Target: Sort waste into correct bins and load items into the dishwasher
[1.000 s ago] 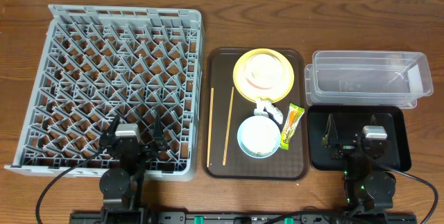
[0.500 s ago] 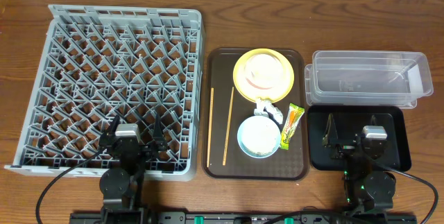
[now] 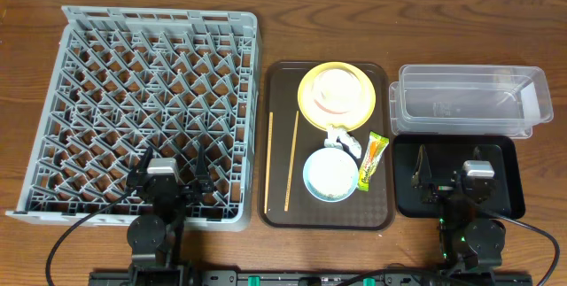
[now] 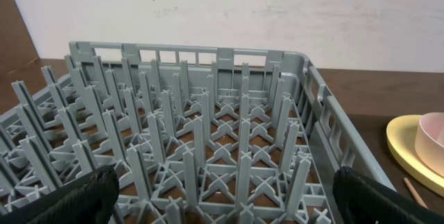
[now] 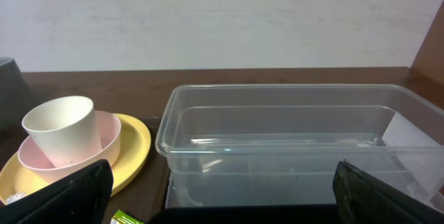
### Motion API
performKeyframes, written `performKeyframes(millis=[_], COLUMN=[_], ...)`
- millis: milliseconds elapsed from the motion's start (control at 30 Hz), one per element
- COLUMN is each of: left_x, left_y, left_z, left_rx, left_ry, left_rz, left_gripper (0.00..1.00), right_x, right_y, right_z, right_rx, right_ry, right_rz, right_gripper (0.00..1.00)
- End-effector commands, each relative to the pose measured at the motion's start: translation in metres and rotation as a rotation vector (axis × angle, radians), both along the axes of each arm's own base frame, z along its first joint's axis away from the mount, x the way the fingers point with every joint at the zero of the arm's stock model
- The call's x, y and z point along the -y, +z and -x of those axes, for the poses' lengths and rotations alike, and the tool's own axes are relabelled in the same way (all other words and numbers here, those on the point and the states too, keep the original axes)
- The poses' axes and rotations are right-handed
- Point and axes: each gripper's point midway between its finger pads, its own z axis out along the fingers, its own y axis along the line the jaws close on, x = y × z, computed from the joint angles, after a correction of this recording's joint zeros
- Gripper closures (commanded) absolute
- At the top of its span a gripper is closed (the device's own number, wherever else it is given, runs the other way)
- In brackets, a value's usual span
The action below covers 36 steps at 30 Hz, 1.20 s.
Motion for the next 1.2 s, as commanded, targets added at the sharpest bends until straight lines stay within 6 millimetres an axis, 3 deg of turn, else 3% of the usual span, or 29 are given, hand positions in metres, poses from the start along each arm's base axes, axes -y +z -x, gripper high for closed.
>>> performKeyframes(millis=[0, 1033, 1133, 1167], left_x=[0.002, 0.004, 0.020, 0.033], left_y=[-0.014, -0.012, 0.000, 0.019], left_z=[0.001, 0.001, 0.001, 0.004], left_rx=[-0.050, -0.039, 0.007, 0.046], left_ry=[-0.010, -0.023, -0.115, -0.189], left_rz=[-0.013, -0.011, -0.003, 0.025], left_gripper=[0.00, 0.00, 0.00, 0.00], right_x=[0.002, 0.002, 0.002, 0.002], right_y=[-0.001, -0.001, -0.001, -0.001], right_z=[0.000, 0.000, 0.000, 0.000], right_rx=[-0.004, -0.004, -0.004, -0.004], right_ry=[-0.012, -0.012, -0.012, -0.012], right_rz=[-0.012, -0.012, -0.012, -0.012], right_gripper=[0.01, 0.01, 0.01, 0.01])
